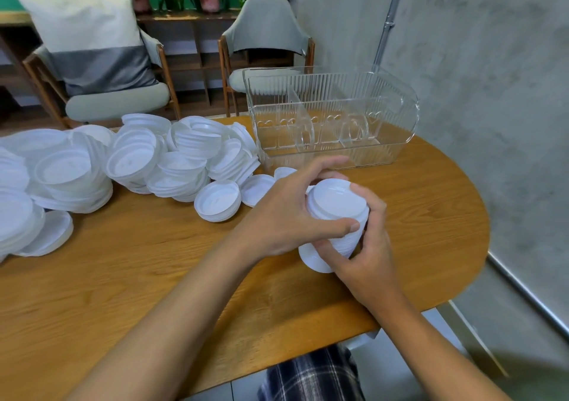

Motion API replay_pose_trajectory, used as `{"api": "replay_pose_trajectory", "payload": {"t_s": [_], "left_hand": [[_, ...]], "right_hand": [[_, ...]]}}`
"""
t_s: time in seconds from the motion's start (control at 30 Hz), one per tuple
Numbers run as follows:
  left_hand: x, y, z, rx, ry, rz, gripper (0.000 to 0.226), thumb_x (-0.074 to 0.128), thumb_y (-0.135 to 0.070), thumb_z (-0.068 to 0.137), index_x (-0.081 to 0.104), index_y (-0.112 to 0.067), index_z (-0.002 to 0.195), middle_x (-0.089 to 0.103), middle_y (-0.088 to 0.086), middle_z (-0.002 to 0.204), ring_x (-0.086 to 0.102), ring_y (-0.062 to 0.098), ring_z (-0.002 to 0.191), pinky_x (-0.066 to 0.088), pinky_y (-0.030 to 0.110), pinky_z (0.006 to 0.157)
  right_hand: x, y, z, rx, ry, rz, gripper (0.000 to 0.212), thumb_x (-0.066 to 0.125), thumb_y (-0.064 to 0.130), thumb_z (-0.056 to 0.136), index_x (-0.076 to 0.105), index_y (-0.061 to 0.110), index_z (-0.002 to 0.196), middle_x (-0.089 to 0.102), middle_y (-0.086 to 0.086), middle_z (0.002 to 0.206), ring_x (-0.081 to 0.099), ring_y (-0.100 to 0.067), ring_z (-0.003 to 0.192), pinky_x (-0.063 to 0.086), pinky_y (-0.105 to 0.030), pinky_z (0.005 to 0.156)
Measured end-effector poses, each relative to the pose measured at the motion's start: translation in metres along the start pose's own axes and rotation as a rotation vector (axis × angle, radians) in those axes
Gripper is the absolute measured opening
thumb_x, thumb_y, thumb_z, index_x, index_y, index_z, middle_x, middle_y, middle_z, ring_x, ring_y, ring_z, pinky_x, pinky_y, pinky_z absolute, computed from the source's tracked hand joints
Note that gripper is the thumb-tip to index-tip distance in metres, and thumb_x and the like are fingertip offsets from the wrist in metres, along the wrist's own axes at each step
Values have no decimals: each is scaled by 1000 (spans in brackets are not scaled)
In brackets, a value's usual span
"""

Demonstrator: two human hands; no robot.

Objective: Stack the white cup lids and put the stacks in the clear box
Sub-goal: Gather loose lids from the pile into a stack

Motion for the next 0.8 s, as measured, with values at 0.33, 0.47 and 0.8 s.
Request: {"api": "replay_pose_trajectory", "payload": {"t_s": [0.33, 0.47, 0.8], "left_hand": [[-32, 64, -62, 112, -195, 476, 31, 83, -41, 87, 76, -25, 113, 72, -17, 108, 65, 5, 104, 52, 35, 89], [-25, 68, -66, 145, -135, 537, 21, 82, -21, 91, 79, -25, 111, 75, -16, 98, 66, 1, 90, 57, 33, 79], [-37, 80, -64, -35, -223, 336, 30, 89, -11, 81, 81, -25, 105, 71, -16, 89, 66, 4, 90, 48, 13, 80]], "right_hand": [[0, -2, 0, -6, -10, -85, 81, 80, 48, 80, 31, 49, 144, 47, 26, 144, 50, -12, 136, 48, -24, 105], [0, 0, 0, -15, -7, -76, 80, 79, 47, 80, 31, 44, 145, 45, 34, 141, 49, -3, 134, 45, -15, 102], [1, -1, 0, -6, -2, -63, 81, 79, 48, 80, 31, 44, 145, 44, 34, 141, 49, -4, 135, 45, -17, 104]]}}
Point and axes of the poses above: each hand's wrist, its own z-axis towards the middle knuckle, its own x-axis out of the palm, y = z × x, the point moved 9 cm from there along z, towards the middle knuckle
